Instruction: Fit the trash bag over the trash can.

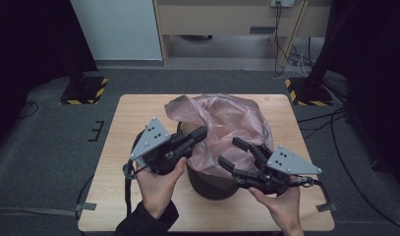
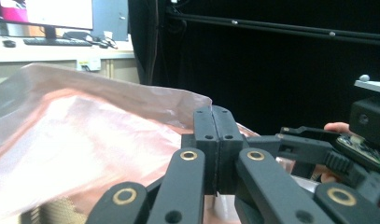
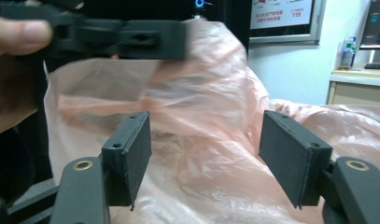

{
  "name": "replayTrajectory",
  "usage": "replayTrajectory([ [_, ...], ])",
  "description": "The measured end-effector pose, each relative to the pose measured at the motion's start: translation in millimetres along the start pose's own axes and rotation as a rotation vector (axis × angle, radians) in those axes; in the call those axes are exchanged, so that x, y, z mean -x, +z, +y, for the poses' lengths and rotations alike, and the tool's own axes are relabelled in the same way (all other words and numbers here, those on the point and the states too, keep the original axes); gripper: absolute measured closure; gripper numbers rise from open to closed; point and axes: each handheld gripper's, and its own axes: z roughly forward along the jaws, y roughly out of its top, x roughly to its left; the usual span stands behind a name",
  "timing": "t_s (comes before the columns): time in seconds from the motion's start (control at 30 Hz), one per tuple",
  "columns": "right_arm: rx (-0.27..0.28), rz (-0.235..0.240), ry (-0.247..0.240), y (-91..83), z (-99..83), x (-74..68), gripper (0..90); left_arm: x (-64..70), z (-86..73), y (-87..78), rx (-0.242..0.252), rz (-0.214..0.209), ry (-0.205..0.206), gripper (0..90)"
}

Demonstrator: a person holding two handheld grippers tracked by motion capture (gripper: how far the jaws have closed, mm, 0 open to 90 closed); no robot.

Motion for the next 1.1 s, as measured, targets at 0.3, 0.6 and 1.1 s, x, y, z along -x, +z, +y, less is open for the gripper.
replayTrajectory([
  [0.3, -0.019, 0.007, -0.002, 2.4, -4.4, -1.7, 33.9, -2.1, -6.6, -4.0, 0.026, -0.004, -0.006, 90.0],
  [0.6, -0.003, -0.032, 0.003, -6.0, -3.8, 3.7, 34.1, -6.5, -12.6, -25.8, 0.053, 0.013, -0.027, 90.0],
  [1.1, 0.002, -0.208, 0.01, -34.0, -7.1, 40.7, 34.3, -24.5, -55.8, -49.0, 0.062, 0.017, -0.063, 90.0],
])
